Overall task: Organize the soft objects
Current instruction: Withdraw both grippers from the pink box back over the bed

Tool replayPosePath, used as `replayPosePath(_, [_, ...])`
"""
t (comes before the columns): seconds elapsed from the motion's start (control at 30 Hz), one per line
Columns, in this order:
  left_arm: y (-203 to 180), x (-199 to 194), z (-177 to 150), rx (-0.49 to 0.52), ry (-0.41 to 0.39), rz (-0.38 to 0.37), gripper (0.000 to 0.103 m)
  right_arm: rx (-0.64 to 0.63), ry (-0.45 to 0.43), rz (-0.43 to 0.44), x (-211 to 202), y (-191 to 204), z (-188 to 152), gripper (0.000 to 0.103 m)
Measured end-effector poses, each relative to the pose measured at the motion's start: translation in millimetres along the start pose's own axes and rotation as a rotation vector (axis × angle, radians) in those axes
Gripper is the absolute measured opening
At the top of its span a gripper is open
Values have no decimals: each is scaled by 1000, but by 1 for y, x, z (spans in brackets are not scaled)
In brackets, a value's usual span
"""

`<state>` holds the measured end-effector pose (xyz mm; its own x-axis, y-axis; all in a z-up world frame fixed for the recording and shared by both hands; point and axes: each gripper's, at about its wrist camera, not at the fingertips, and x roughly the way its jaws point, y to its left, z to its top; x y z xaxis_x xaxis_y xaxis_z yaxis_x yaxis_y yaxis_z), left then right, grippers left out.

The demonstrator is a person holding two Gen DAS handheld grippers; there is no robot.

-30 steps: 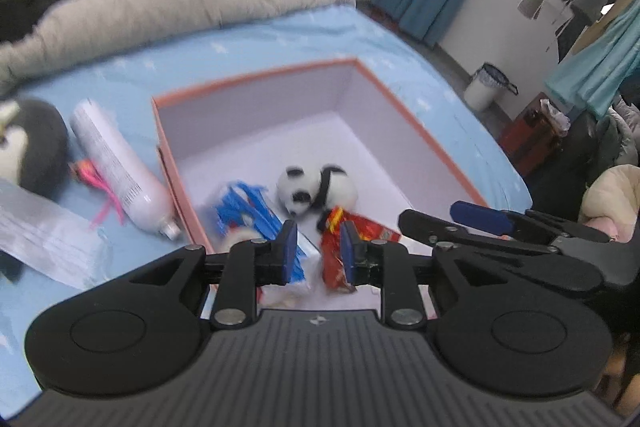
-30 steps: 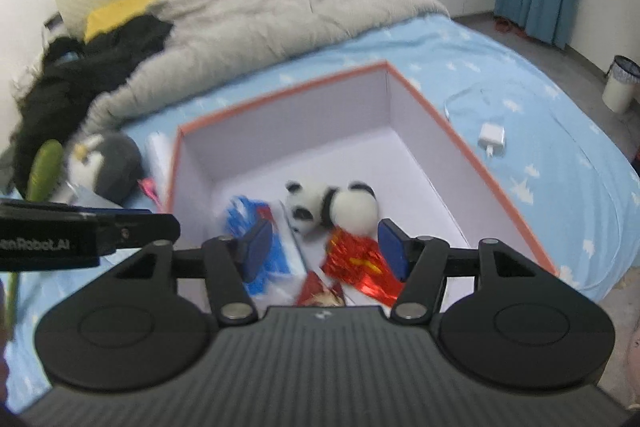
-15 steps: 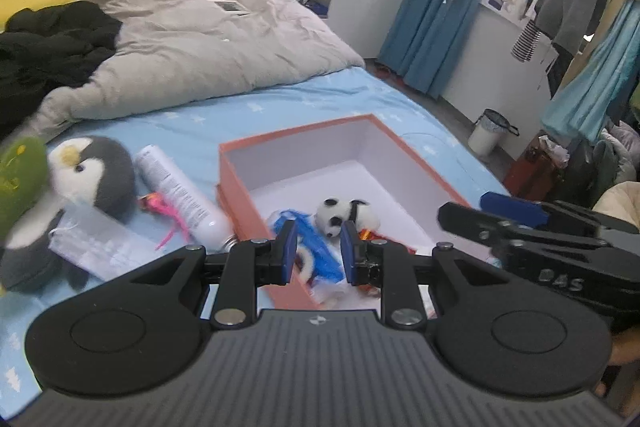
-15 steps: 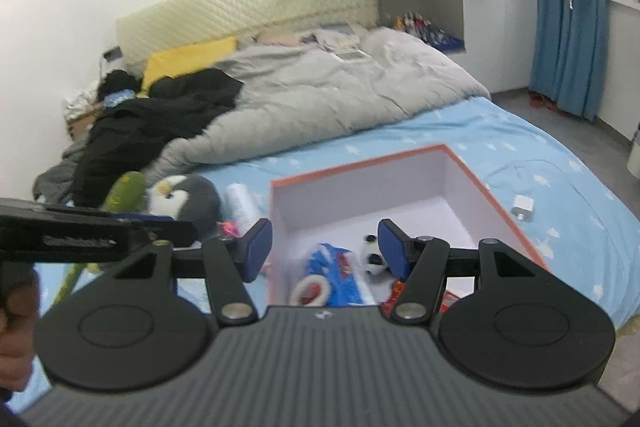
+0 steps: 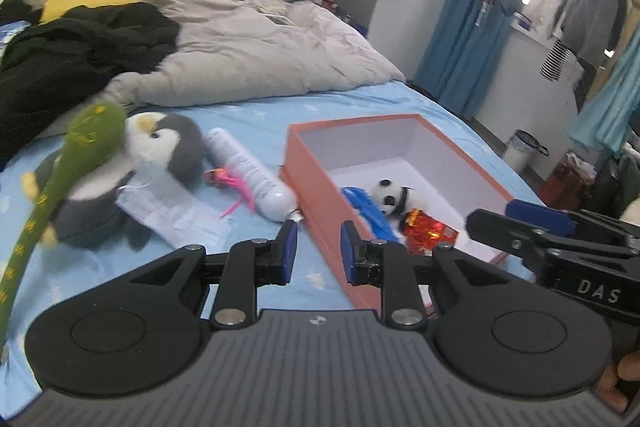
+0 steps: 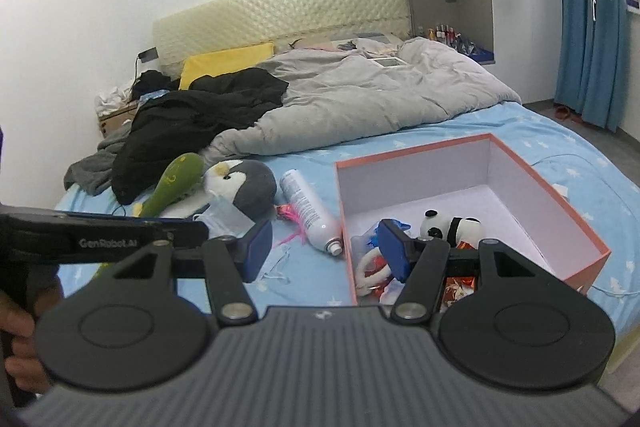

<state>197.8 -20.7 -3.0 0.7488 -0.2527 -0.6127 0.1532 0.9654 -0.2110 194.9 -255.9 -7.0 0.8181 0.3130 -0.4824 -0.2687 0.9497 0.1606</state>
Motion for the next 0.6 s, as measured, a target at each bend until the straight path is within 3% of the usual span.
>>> replayPosePath(0.6, [57, -65, -51, -90, -37, 81, 28, -78, 48, 56, -17, 55, -48, 61])
